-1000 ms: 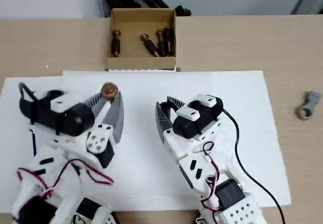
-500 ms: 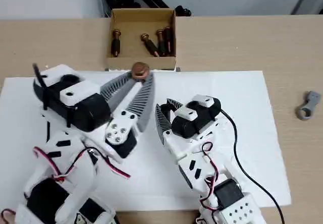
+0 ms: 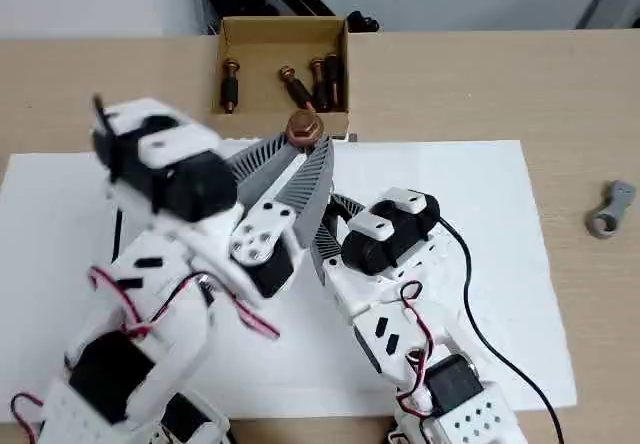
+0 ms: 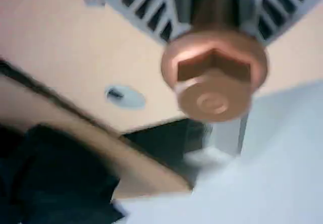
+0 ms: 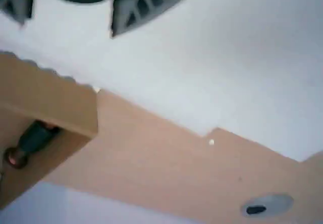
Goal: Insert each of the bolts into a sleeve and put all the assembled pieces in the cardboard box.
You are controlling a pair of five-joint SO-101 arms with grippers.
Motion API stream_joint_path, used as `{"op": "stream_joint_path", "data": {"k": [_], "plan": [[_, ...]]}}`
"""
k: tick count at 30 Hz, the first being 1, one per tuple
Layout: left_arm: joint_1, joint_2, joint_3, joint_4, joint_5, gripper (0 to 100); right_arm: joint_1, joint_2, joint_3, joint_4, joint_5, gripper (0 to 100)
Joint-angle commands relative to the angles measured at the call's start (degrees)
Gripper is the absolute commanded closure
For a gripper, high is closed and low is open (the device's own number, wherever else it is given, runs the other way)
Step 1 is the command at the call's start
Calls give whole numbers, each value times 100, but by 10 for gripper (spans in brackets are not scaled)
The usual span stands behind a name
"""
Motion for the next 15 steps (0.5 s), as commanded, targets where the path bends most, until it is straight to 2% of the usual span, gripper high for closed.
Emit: {"op": "stream_joint_path", "data": {"k": [1,15], "plan": [[26,229,-119,-158,44,995,-40,-101,-79,-180,-35,995],[-9,378,637,-237,26,995,-48,-110,-211,-207,-35,995]]}}
